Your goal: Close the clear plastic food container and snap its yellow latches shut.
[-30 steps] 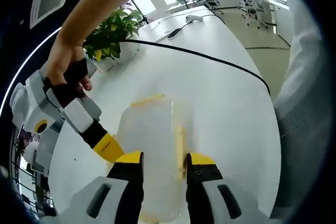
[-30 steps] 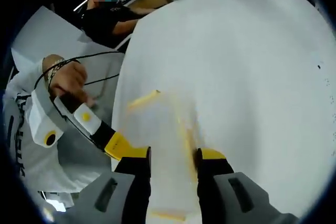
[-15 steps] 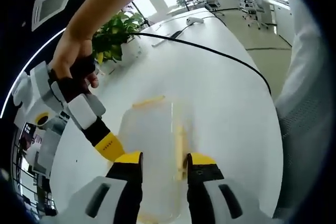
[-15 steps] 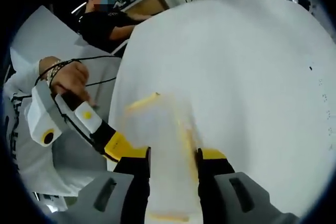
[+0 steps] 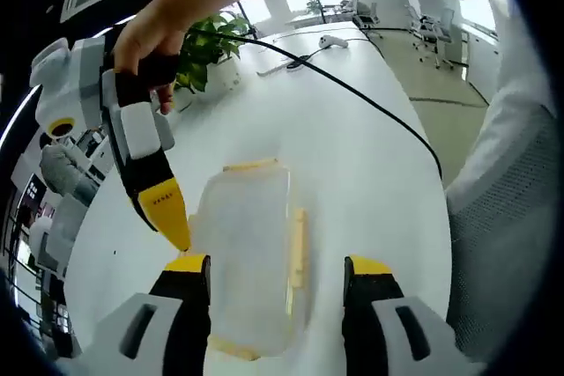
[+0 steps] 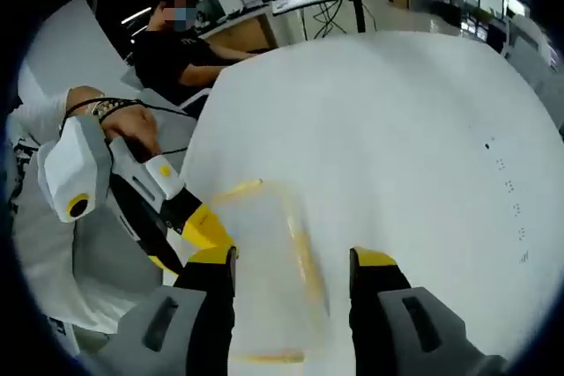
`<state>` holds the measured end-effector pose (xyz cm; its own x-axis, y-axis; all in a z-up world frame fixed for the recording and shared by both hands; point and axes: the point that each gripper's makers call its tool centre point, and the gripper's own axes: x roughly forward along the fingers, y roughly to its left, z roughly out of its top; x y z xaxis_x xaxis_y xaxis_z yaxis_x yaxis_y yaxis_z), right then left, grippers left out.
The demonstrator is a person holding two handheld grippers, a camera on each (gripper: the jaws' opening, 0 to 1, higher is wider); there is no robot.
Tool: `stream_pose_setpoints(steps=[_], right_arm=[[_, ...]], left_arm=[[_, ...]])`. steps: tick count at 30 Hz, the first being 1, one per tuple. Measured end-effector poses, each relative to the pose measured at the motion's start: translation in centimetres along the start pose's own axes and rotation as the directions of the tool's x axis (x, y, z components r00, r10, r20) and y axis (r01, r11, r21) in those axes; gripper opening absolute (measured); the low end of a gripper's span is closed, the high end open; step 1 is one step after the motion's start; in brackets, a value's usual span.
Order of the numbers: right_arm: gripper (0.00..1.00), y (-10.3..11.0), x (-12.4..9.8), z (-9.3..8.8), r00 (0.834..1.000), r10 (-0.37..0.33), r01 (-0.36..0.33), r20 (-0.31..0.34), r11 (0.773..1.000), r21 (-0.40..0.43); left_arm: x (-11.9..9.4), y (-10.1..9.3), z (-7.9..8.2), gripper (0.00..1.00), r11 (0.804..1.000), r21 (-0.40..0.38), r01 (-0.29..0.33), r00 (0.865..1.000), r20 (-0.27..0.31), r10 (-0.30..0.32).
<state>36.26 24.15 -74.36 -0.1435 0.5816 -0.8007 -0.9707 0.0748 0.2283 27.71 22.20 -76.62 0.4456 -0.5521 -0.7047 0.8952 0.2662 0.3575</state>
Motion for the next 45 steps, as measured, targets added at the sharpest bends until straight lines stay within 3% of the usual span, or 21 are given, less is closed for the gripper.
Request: stream_pose_setpoints(steps=[2,5,9,13,19,22,23,29,34,45], right_arm=[[0.48,-0.6,-1.0,-0.2,1.0,-0.005,0.005,0.013,1.0,-0.006],[0.54,0.0,-1.9,-1.4,0.999,-0.033,0.033,0.006,0.999,-0.029],[0.54,0.2,-2.8,-4.4,0.994,-0.075,0.065,-0.085,0.991,-0.114],[0.59,1.6,-3.0,-6.6,0.983,-0.094,0.065,-0.159,0.983,-0.174],[0.66,2.6,-2.3,-9.4,0.96,-0.123,0.059,-0.252,0.967,-0.249],[0.68,2.7,-1.8,-9.8,0.955,-0.135,0.064,-0.264,0.963,-0.261],[0.68,2.7,-1.6,-10.0,0.953,-0.139,0.064,-0.269,0.962,-0.267],[0.7,2.9,-0.5,-10.4,0.944,-0.152,0.062,-0.292,0.953,-0.296],[0.68,2.9,0.4,-10.1,0.947,-0.162,0.073,-0.278,0.949,-0.306],[0.68,3.3,0.6,-9.9,0.953,-0.185,0.121,-0.238,0.958,-0.258]], left_arm=[[-0.8,0.8,-0.4,0.59,0.999,-0.043,0.001,1.0,-0.005,-0.001],[-1.5,2.0,-1.8,0.67,0.997,-0.081,0.003,0.998,-0.063,-0.008],[-2.3,3.6,-3.1,0.74,0.994,-0.109,0.009,0.992,-0.121,-0.022],[-2.4,4.2,-2.5,0.84,0.99,-0.131,0.043,0.994,-0.095,-0.056],[-1.0,4.4,-3.3,0.82,0.992,-0.106,0.074,0.985,-0.146,-0.089],[-0.1,3.7,-3.3,0.77,0.992,-0.084,0.097,0.981,-0.161,-0.109],[0.1,3.8,-3.3,0.76,0.995,-0.039,0.097,0.982,-0.161,-0.102],[1.1,2.8,-3.8,0.75,0.988,-0.035,0.147,0.971,-0.183,-0.151],[1.6,1.9,-4.2,0.71,0.982,-0.066,0.179,0.962,-0.197,-0.189],[1.6,2.2,-4.6,0.71,0.981,-0.014,0.196,0.956,-0.221,-0.194]])
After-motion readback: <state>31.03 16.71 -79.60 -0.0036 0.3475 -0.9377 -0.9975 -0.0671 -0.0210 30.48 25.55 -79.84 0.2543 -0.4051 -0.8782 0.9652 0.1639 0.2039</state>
